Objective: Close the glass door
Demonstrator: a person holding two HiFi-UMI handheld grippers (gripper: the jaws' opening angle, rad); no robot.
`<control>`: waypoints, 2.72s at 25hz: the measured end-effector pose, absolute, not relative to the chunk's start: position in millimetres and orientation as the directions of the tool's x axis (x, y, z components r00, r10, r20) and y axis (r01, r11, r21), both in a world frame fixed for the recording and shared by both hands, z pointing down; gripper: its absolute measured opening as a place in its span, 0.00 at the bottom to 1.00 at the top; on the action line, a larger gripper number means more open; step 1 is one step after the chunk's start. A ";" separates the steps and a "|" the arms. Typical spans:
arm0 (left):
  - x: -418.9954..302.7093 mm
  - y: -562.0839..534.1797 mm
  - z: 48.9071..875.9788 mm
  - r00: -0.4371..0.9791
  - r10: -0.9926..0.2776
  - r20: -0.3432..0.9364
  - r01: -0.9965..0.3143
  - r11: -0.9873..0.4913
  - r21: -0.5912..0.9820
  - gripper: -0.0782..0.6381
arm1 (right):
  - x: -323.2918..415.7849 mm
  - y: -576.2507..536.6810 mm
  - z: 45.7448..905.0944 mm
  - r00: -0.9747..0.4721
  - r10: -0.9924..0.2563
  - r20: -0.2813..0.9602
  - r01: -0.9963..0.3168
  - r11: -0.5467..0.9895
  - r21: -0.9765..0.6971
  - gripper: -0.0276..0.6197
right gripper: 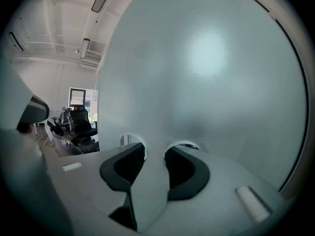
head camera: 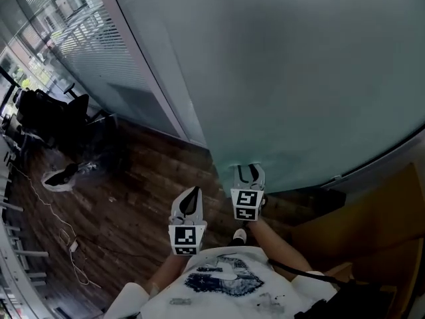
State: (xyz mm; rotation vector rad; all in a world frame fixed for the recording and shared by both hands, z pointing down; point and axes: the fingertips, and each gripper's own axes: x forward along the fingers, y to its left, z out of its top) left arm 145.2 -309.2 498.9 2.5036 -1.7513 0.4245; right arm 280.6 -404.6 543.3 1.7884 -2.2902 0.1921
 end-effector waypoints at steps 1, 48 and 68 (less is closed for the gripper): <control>146.4 -312.9 498.2 0.308 -0.918 0.251 -0.932 -0.344 -0.114 0.11 | 281.2 -410.6 544.6 -0.227 -0.938 0.262 -0.968 0.246 0.042 0.26; 69.6 -577.2 554.3 0.541 -0.805 0.244 -0.824 -0.565 -0.040 0.11 | 337.5 -609.7 590.5 0.107 -0.952 0.286 -0.994 -0.098 0.047 0.25; 70.5 -611.7 558.5 0.508 -0.823 0.254 -0.844 -0.534 -0.044 0.11 | 361.1 -679.8 594.5 0.145 -0.953 0.267 -0.989 -0.137 0.048 0.25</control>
